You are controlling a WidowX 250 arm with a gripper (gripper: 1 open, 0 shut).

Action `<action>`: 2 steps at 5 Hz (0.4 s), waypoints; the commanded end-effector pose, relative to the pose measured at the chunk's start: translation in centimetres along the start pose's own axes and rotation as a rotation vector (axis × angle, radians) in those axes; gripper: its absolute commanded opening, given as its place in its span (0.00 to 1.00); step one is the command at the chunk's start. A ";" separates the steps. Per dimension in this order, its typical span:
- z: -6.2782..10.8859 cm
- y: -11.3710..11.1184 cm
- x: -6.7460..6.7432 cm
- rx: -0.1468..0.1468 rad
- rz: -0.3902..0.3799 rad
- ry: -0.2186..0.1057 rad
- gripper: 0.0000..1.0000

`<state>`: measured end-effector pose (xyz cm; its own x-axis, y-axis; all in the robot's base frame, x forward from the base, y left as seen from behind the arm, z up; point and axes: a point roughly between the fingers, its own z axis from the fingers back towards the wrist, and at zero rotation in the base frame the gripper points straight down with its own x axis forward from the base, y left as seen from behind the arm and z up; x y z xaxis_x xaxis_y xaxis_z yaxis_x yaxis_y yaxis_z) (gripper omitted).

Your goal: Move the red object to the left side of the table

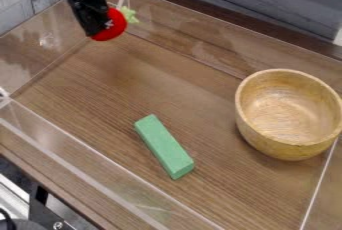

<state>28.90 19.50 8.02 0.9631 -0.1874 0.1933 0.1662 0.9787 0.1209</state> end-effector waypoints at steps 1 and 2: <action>1.4 2.2 0.5 0.022 -0.034 -0.038 0.00; -0.1 2.3 0.3 0.007 -0.014 -0.028 0.00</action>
<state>28.98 20.85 6.24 0.9627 -0.2058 0.1757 0.1942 0.9776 0.0813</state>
